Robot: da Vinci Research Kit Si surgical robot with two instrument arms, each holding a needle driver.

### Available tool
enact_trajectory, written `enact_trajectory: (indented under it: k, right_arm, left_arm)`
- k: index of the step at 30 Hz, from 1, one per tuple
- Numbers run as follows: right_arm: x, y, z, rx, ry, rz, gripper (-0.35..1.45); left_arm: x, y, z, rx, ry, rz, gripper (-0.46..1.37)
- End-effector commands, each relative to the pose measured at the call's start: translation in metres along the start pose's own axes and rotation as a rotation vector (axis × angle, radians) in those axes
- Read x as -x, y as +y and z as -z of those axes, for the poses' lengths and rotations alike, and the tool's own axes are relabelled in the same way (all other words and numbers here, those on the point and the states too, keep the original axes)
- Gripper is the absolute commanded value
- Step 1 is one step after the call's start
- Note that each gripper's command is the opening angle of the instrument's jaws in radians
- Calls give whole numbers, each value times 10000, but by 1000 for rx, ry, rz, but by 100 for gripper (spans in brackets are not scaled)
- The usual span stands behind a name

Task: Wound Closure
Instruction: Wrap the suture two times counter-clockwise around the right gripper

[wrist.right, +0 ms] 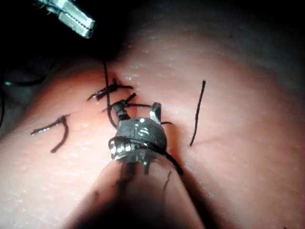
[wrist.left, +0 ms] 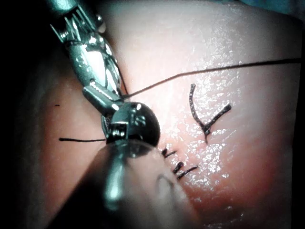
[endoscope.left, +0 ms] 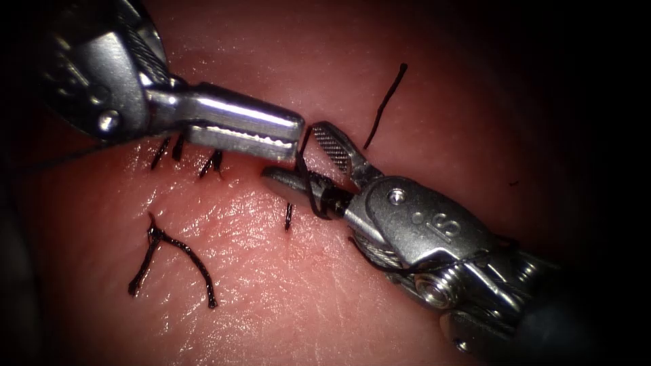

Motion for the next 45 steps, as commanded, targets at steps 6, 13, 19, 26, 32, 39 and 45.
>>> enact_trajectory:
  k: [6,13,19,26,32,39,45]
  right_arm:
    - [2,-1,0,1,-3,8,52]
    - [2,-8,2,-2,-5,31,62]
    - [3,-21,3,-48,-4,44,54]
    - [3,-26,1,-72,-2,45,51]
    - [2,-28,3,-74,-2,44,57]
    - [-1,-33,6,-103,25,43,62]
    - [-14,-36,9,-143,89,32,53]
  left_arm:
    - [-1,-16,-9,0,0,16,-35]
    - [19,-41,-27,-5,3,45,-35]
    - [67,-62,-48,-5,22,87,-35]
    - [100,-62,-63,-6,35,119,-35]
    - [122,-49,-70,-7,41,133,-35]
    - [150,-40,-76,-7,51,129,-35]
    - [170,-12,-83,-11,46,146,-35]
